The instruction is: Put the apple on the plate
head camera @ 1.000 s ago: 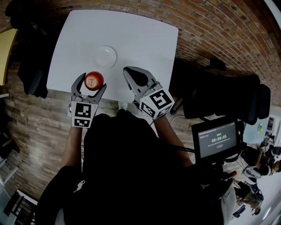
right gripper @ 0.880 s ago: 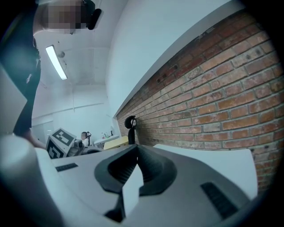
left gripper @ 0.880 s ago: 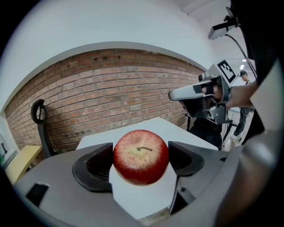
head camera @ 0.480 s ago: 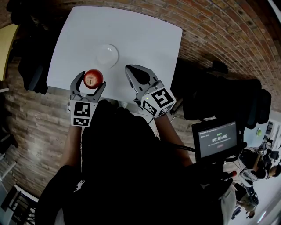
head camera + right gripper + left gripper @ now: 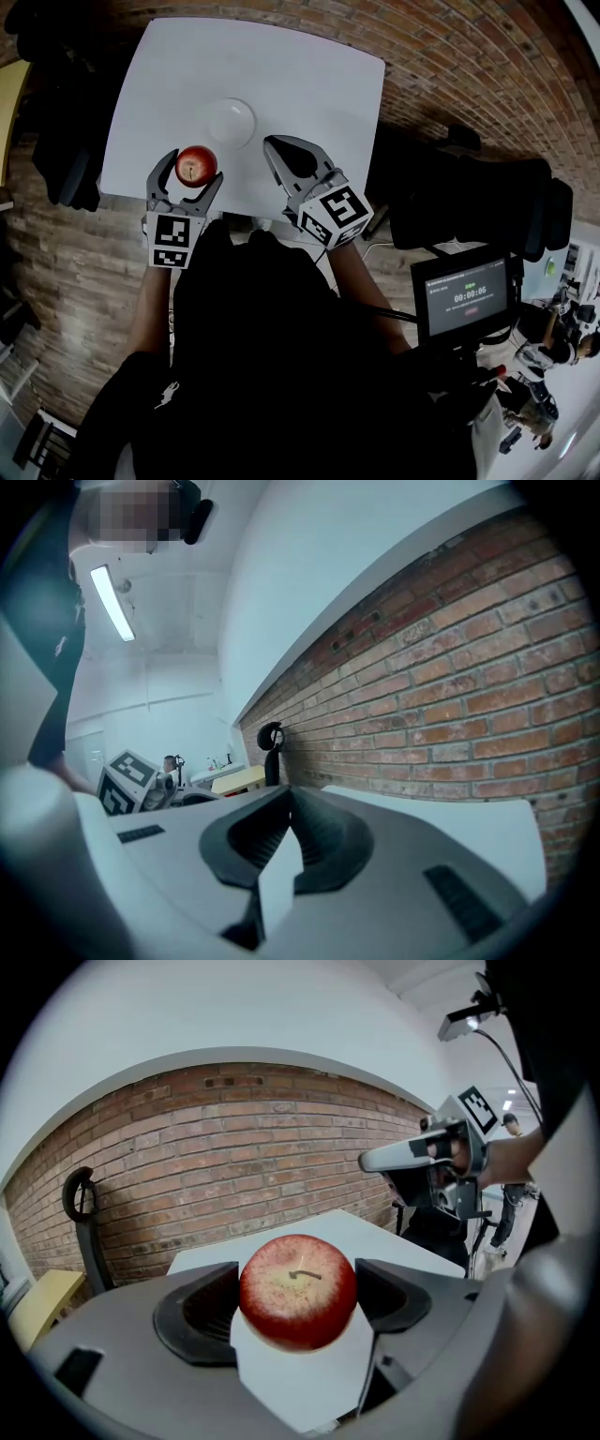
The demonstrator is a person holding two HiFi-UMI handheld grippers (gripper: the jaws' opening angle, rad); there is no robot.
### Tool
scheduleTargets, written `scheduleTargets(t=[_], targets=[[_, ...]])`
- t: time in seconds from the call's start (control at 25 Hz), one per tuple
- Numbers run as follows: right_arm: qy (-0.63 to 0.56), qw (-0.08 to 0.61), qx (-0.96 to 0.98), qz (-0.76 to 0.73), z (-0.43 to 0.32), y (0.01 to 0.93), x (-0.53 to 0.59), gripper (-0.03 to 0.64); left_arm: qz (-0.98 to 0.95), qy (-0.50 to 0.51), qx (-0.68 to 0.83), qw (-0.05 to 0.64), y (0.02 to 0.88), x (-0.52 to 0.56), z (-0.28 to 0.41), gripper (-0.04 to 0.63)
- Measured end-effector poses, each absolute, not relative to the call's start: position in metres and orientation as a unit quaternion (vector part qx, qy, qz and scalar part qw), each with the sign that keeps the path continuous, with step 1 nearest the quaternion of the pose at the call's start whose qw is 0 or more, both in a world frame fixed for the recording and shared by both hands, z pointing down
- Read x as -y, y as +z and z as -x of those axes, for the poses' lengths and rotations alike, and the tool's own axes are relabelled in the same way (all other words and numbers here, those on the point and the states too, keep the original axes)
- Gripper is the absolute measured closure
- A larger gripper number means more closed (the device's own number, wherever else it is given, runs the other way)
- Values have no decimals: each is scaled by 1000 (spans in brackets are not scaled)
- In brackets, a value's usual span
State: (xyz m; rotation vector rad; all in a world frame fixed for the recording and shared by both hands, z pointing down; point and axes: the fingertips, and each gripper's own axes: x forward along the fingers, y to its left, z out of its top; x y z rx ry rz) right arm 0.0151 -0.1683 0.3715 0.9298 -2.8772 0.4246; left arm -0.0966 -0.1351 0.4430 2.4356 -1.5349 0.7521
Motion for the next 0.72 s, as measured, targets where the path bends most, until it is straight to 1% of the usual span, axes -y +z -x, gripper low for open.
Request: scheduleTargets(t=[0.36, 0.72], targets=[[135, 45, 932, -333, 7, 380, 161, 612, -832, 249, 491, 68, 450, 140, 122, 202], [153, 55, 914, -371, -3, 394, 172, 612, -856, 266, 437, 70, 469, 161, 105, 202]])
